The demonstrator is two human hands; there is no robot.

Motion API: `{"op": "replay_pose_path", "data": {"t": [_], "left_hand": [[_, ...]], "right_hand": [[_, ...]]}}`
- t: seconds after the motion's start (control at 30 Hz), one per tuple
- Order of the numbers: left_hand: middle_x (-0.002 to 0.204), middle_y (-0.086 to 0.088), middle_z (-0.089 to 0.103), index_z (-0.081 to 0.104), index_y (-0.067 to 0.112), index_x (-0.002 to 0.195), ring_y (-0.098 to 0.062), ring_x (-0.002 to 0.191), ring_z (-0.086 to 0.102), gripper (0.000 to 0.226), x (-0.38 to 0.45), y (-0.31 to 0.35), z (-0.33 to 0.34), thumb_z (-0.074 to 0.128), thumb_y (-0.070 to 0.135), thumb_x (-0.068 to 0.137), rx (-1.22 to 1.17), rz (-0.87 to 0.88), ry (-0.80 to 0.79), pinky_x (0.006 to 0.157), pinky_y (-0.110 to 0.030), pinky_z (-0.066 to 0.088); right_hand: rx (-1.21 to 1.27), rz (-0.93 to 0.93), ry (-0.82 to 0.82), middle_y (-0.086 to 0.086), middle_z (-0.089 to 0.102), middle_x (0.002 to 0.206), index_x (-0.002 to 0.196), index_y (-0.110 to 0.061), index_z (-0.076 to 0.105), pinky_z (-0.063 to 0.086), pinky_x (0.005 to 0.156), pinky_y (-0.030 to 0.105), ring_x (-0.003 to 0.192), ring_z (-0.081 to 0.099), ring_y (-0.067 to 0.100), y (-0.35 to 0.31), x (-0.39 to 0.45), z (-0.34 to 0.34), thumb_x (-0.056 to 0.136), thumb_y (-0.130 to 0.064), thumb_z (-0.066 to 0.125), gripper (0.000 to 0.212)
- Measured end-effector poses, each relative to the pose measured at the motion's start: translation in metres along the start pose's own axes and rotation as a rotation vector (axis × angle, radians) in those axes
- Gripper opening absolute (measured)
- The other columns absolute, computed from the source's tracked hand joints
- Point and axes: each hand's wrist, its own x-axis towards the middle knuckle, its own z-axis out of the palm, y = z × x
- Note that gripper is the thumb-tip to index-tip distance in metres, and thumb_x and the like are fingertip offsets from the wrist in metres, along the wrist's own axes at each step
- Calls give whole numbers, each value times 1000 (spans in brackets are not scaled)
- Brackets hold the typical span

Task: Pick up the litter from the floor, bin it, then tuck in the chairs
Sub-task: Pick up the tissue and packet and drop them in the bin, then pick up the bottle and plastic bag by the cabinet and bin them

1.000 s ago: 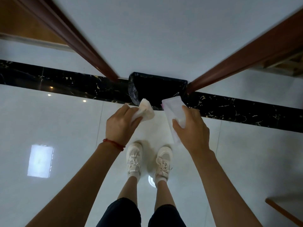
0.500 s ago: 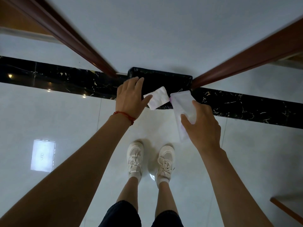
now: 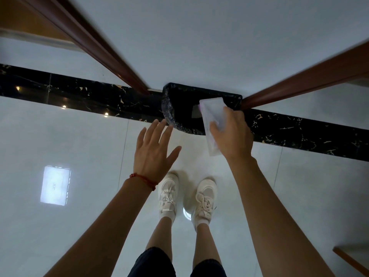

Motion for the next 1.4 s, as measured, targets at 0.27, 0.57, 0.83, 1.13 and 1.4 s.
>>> {"op": "replay_pose_path", "data": {"t": [0.27, 0.57, 0.83, 1.13, 1.4], "left_hand": [[132, -25, 49, 51, -2, 125, -41, 127, 40, 52, 14, -4, -10, 66, 26, 84, -8, 15, 38, 103, -56, 29], [131, -26, 50, 51, -3, 124, -42, 126, 41, 52, 7, 10, -30, 67, 25, 83, 22, 62, 29, 103, -57, 30], [131, -25, 51, 52, -3, 124, -42, 125, 42, 54, -26, 37, -91, 69, 25, 80, 61, 101, -1, 102, -57, 30], [127, -24, 55, 54, -2, 121, -41, 122, 46, 54, -66, 74, -172, 73, 23, 77, 96, 161, -21, 99, -58, 35], [125, -24, 57, 56, -3, 120, -41, 120, 49, 53, -92, 112, -235, 72, 27, 78, 170, 352, -88, 99, -57, 34]], "right_hand": [[-34, 15, -48, 16, 37, 138, 136, -12, 31, 47, 82, 45, 119, 43, 33, -6, 29, 13, 83, -39, 61, 67], [-37, -54, -8, 19, 38, 142, 136, -9, 34, 40, 98, 44, 129, 36, 32, 9, -25, -17, 89, -39, 52, 59], [-43, -76, -14, 16, 37, 144, 137, -11, 33, 37, 100, 40, 131, 34, 30, -7, -80, -80, 90, -42, 49, 59], [-46, -14, 33, 15, 36, 145, 138, -11, 33, 32, 105, 41, 133, 32, 28, -16, -153, -165, 90, -42, 48, 59], [43, 217, 123, 12, 32, 148, 140, -15, 29, 25, 108, 40, 135, 29, 26, -15, -239, -213, 90, -44, 46, 60]]}}
